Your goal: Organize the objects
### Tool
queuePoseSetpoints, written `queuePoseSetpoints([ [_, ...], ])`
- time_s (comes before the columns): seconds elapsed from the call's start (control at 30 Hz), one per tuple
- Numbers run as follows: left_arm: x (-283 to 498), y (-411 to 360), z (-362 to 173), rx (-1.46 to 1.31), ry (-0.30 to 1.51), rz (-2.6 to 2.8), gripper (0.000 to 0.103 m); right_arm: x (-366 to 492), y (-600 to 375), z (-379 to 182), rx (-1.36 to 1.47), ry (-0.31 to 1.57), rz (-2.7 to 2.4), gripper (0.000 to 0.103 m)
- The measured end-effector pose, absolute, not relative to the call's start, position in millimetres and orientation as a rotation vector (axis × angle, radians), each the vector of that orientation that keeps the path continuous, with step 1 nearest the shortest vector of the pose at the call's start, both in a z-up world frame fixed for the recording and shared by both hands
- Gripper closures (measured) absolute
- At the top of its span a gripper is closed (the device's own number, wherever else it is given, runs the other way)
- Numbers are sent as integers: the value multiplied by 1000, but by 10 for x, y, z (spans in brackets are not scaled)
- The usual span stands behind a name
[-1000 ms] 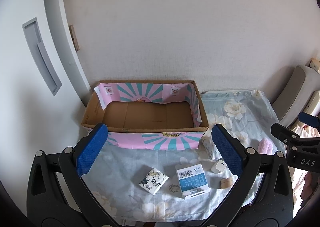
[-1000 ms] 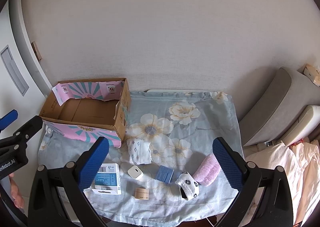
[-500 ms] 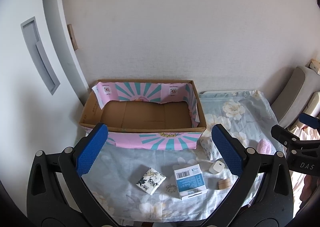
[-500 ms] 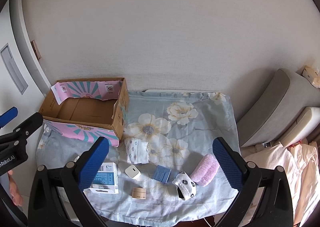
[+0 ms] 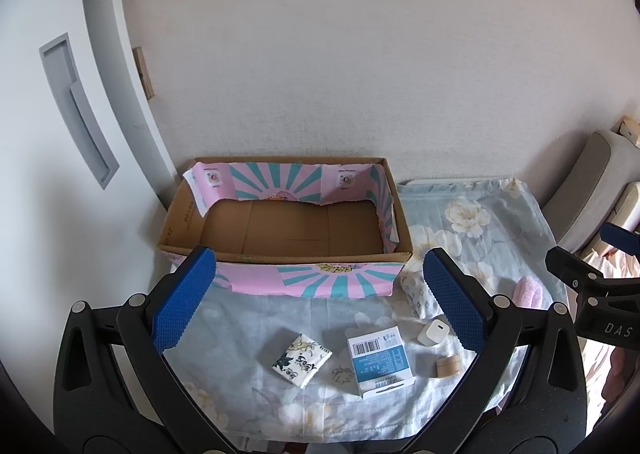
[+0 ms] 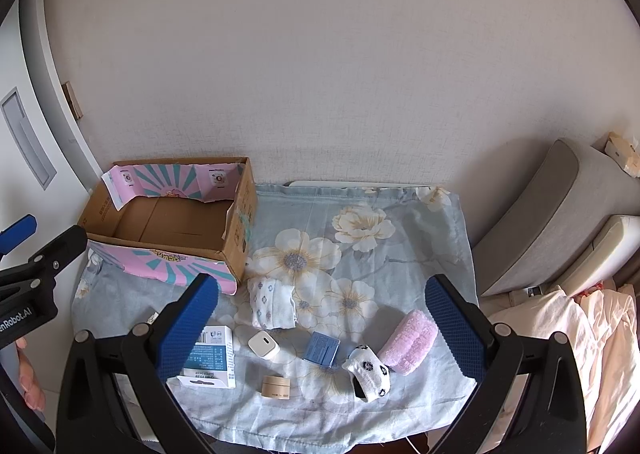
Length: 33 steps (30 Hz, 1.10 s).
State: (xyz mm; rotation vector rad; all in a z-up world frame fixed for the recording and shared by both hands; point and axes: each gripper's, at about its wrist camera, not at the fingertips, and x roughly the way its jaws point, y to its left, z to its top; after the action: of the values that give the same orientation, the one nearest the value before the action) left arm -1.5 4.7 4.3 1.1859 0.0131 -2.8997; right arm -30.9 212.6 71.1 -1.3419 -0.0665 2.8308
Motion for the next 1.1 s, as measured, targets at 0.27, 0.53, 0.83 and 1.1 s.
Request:
queuePoseSetpoints([
  [0.27, -3, 51, 31, 1193, 2, -2891, 0, -296, 2136, 725, -1334, -61, 2826, 0],
  [0.53, 9, 22, 91, 1170, 47, -2914, 0, -277, 2138, 766, -1320, -82, 2839, 0],
  [0.83, 11, 35, 122, 1159, 46, -2913, 0, -264, 2152, 772, -1315, -72, 2838, 0],
  [1.1, 0, 69, 113, 1158, 24, -2909, 0, -254, 2170, 777, -1314, -60, 2833, 0],
])
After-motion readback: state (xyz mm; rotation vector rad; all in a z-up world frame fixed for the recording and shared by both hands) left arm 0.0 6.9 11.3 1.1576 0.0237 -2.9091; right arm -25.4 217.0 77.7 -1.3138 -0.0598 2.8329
